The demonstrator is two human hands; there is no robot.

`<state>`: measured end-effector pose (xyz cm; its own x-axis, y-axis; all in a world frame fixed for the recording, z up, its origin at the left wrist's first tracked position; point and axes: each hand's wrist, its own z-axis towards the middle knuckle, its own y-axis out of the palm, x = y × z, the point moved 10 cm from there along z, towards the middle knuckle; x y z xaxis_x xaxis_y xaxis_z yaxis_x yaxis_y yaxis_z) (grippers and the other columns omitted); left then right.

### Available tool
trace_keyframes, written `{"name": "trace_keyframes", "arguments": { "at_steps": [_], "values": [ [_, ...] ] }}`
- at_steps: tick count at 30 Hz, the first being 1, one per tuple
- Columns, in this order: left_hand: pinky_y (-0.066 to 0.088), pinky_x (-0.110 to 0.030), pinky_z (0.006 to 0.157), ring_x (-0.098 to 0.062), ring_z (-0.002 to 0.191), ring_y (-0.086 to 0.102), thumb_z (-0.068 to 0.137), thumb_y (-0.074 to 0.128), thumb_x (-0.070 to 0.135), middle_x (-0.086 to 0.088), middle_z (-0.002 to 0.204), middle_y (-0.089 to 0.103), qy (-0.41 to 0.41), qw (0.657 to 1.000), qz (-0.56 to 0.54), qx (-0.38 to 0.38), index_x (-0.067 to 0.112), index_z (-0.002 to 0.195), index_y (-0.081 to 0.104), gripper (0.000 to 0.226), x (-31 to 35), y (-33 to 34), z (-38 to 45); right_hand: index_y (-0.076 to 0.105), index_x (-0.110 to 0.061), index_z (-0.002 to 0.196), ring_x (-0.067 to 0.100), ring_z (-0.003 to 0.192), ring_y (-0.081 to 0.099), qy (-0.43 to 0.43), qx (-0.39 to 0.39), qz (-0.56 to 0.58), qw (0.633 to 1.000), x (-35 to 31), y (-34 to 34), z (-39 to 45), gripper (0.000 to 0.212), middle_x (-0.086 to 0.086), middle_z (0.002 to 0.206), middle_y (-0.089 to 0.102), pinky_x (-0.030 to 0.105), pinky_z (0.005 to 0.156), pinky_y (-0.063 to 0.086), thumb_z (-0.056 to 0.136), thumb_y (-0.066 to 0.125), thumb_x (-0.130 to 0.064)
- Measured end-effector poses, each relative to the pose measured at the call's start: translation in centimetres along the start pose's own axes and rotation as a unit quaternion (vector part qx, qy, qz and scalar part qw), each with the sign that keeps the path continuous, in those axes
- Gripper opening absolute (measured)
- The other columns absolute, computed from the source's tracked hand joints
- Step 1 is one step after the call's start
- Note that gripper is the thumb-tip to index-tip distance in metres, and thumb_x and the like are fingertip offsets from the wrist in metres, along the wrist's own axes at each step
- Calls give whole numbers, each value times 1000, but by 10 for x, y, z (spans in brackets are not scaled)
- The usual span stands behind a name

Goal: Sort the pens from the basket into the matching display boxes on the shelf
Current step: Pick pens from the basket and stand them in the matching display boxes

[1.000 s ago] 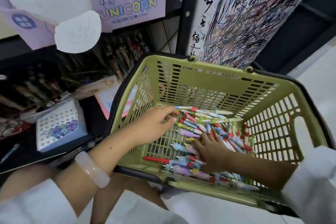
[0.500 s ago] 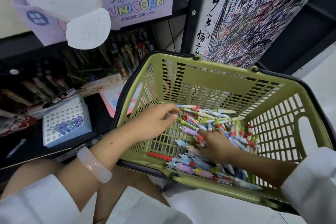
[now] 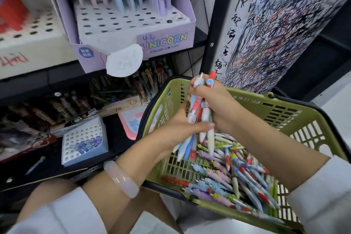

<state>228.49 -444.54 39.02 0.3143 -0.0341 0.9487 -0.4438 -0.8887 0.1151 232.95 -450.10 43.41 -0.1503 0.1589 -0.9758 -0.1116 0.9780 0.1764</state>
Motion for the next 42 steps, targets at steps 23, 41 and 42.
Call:
{"name": "trace_keyframes", "arguments": {
  "at_steps": [23, 41, 42],
  "values": [
    [54, -24, 67, -7, 71, 67, 86, 59, 5, 9, 77, 72, 195, 969, -91, 125, 21, 105, 59, 25, 83, -107, -119, 61, -6, 113, 19, 97, 65, -126, -66, -80, 987, -69, 124, -24, 24, 8, 103, 70, 34, 90, 53, 96, 48, -18],
    [49, -13, 54, -5, 70, 69, 88, 60, 10, 13, 76, 72, 292, 881, -19, 373, 24, 102, 59, 20, 111, -278, -263, 63, -15, 93, 5, 63, 61, -182, -155, -147, 960, -114, 335, -9, 5, -1, 74, 64, 19, 68, 56, 88, 61, -16],
    [49, -12, 54, -4, 69, 68, 88, 60, 11, 13, 75, 71, 296, 870, -9, 393, 24, 102, 59, 19, 112, -289, -272, 62, -17, 92, 3, 62, 61, -191, -156, -152, 957, -121, 346, -8, 4, -2, 72, 64, 17, 66, 55, 88, 61, -15]
  ]
}}
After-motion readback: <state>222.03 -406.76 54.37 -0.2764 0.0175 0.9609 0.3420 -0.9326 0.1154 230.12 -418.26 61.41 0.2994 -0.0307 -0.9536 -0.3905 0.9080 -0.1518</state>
